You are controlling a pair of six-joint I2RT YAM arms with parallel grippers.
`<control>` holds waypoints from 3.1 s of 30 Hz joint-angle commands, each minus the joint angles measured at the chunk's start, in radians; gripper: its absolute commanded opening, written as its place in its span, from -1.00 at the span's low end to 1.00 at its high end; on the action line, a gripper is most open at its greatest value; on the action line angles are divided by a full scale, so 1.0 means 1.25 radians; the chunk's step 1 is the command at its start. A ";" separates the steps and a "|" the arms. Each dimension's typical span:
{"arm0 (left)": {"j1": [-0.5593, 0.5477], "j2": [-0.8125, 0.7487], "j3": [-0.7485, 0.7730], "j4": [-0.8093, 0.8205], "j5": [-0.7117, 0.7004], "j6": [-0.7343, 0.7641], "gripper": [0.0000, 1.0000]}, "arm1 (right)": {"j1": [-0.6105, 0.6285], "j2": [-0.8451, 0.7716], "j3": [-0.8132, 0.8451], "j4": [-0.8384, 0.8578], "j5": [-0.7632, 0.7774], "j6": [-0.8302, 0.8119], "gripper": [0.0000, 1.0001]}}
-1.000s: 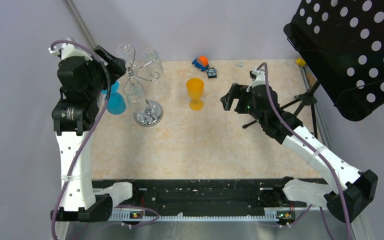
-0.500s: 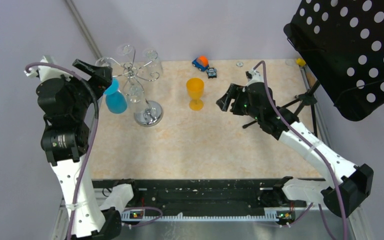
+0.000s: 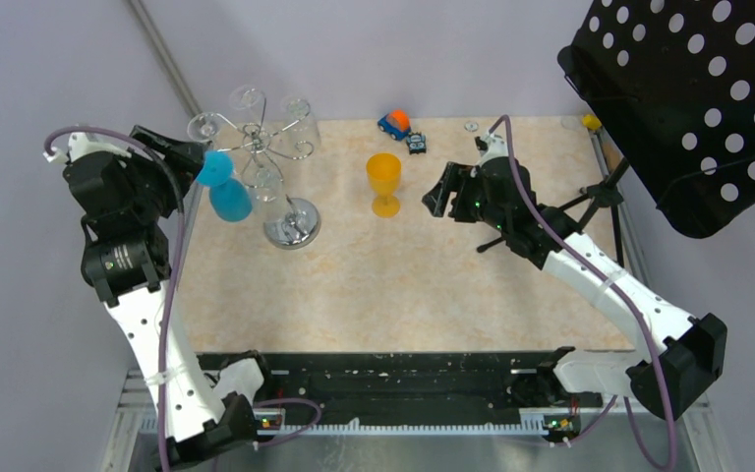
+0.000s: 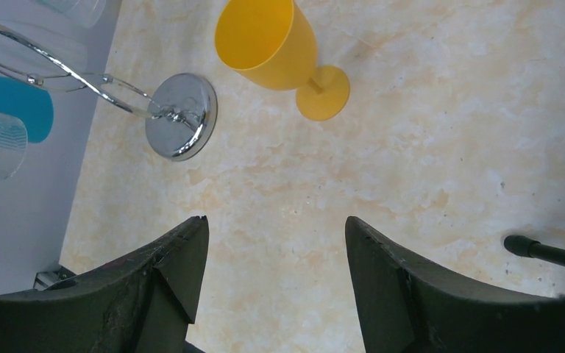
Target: Take the wine glass off the wine glass rack
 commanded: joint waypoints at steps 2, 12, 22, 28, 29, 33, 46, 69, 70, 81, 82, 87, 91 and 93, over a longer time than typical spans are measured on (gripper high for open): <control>0.070 0.035 -0.038 0.022 0.098 -0.013 0.67 | -0.013 -0.026 0.009 0.037 0.019 -0.020 0.38; 0.110 0.020 -0.168 0.121 0.172 -0.033 0.51 | -0.021 -0.041 -0.010 0.039 0.023 -0.010 0.38; 0.119 0.009 -0.268 0.242 0.168 -0.100 0.30 | -0.021 -0.050 -0.018 0.041 0.020 0.003 0.36; 0.126 0.010 -0.315 0.330 0.196 -0.161 0.12 | -0.021 -0.063 -0.024 0.040 0.021 0.003 0.35; 0.127 0.012 -0.318 0.330 0.200 -0.165 0.08 | -0.021 -0.065 -0.025 0.039 0.022 0.003 0.35; 0.128 0.006 -0.312 0.313 0.190 -0.169 -0.25 | -0.021 -0.075 -0.030 0.039 0.031 0.005 0.35; 0.128 -0.001 -0.259 0.292 0.196 -0.200 -1.00 | -0.021 -0.085 -0.025 0.022 0.040 0.004 0.33; 0.127 0.060 -0.267 0.536 0.206 -0.307 -1.00 | -0.029 -0.085 -0.024 0.038 0.058 -0.020 0.33; 0.127 0.069 -0.266 0.548 0.216 -0.310 -1.00 | -0.029 -0.085 -0.023 0.039 0.058 -0.020 0.33; 0.125 0.102 -0.260 0.568 0.386 -0.371 -1.00 | -0.032 -0.095 -0.029 0.037 0.068 -0.014 0.35; 0.126 0.101 -0.261 0.559 0.397 -0.371 -1.00 | -0.032 -0.095 -0.030 0.037 0.067 -0.012 0.35; 0.126 0.085 -0.264 0.482 0.410 -0.355 -1.00 | -0.032 -0.095 -0.030 0.035 0.058 -0.004 0.35; 0.124 0.064 -0.279 0.475 0.400 -0.368 -1.00 | -0.032 -0.096 -0.026 0.029 0.044 -0.001 0.40; 0.122 0.065 -0.274 0.465 0.398 -0.367 -1.00 | -0.032 -0.098 -0.024 0.026 0.025 -0.005 0.45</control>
